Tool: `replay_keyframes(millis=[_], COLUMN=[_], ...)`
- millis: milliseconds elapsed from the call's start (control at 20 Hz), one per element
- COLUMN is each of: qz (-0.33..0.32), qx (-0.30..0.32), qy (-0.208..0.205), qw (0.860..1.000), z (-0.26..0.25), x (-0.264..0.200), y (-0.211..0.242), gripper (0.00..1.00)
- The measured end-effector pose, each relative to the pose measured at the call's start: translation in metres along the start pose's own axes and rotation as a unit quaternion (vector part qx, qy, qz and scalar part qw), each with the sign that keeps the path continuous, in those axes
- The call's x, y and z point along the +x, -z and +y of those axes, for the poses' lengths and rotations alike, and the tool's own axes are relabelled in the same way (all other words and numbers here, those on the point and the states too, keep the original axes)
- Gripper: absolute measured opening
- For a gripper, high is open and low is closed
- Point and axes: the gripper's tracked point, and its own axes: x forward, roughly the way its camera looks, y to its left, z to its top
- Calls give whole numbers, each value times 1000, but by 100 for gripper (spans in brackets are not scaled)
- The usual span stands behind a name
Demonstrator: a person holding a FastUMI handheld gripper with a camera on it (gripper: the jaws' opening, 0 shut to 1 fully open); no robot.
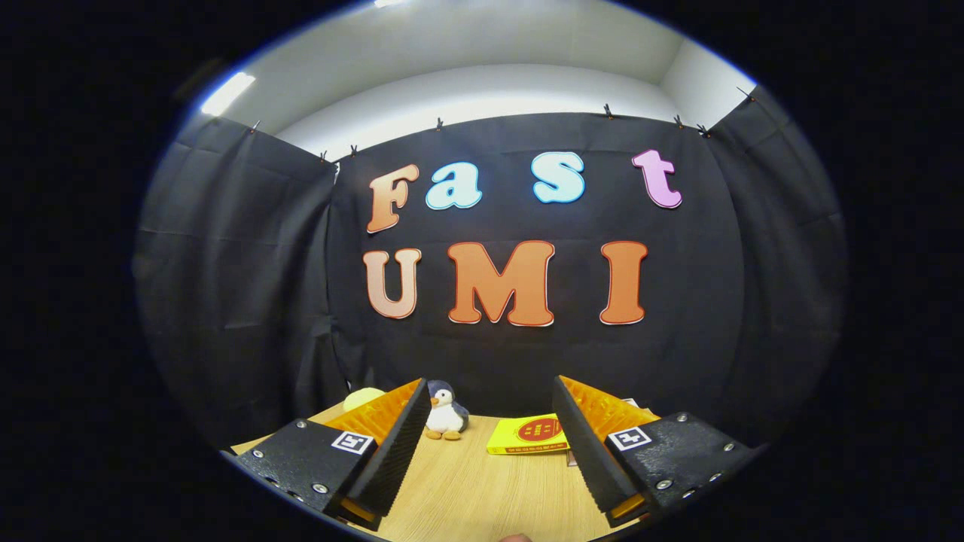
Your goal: Open the storage box then place both shoes into the box .Put the left shoe in first, then the right shoe, with the right side of both shoes facing outward in a uniform manner.
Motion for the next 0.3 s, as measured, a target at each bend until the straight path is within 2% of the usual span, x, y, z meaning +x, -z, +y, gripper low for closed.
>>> replay_keyframes(millis=[300], qz=[-3], qx=[-5], qy=[-1], qw=[1000], z=[9], x=[0], y=[0], gripper=[97])
